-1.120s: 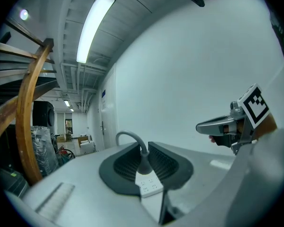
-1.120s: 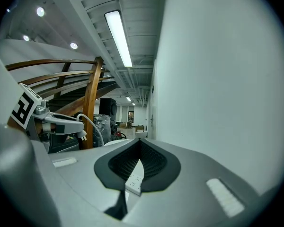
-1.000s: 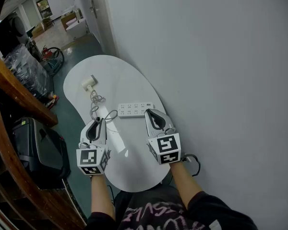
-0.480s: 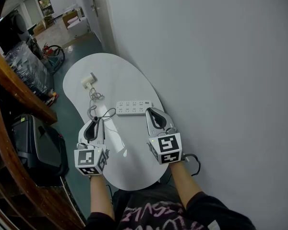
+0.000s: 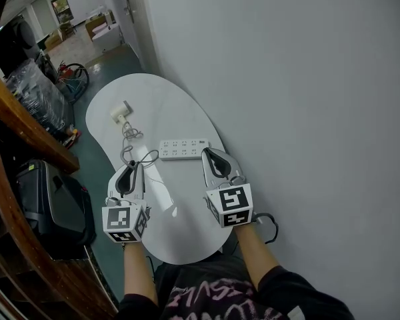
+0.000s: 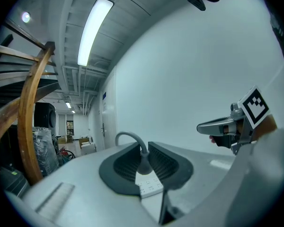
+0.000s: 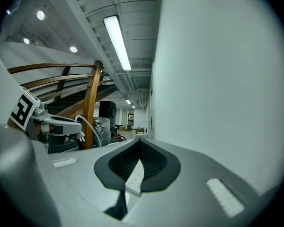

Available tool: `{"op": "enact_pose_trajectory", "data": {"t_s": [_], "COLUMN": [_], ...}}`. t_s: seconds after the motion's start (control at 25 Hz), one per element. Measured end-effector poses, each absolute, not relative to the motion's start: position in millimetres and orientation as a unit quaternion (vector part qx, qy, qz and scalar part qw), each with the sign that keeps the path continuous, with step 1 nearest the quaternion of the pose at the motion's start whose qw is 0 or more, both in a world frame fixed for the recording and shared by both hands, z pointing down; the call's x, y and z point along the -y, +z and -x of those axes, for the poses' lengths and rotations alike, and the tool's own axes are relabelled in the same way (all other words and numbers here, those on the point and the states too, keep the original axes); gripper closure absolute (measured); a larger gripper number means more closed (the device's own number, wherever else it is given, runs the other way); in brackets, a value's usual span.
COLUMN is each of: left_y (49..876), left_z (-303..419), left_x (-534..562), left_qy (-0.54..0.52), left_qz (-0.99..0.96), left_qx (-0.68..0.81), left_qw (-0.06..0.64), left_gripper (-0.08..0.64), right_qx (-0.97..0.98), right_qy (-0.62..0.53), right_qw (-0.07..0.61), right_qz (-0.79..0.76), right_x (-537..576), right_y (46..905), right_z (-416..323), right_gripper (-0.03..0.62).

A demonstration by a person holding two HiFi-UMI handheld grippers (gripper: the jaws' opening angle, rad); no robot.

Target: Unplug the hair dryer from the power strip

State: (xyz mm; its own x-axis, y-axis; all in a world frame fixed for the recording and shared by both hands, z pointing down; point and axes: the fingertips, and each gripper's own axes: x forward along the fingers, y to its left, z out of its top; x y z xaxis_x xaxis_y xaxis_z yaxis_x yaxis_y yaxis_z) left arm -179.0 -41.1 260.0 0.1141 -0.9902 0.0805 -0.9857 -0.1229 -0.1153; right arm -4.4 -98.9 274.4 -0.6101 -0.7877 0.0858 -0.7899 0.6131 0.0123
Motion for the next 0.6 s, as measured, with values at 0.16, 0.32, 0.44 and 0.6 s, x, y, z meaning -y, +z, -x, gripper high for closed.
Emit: {"op": "enact_pose_trajectory", "data": {"t_s": [0.16,0.32,0.44,0.6], "left_y": [262.6,261.0,262.5,267.8], "left_z": [176.9,175.7,175.6,177.7], "left_x": [43.7,43.5,44.7,43.8], "left_qy": [-0.068,-0.074,-0.081,-0.09], "left_qz": [0.75,0.752,0.754,0.753], "left_qx": [-0.657,-0.654,-0.651,-0.652], "left_qw": [0.018,0.022,0.027,0.026], "left_gripper": [0.505,0.505,0.505,0.505], "right_qx": [0.896,0.894,0.891,0.89], "right_qy": [0.015,0.015,0.015,0.008], "right_qw": [0.043,0.042,0.041,0.05], "right_qz": [-0.442,-0.445,-0.452,-0.454], "right_x": [101.3,101.3,103.8,104.3], "right_y": [277.7,276.2,276.9,282.0], "right_z": [1.8,-1.3,-4.0,-3.5], "right_gripper": [0.574,0.574,0.574,0.574]}}
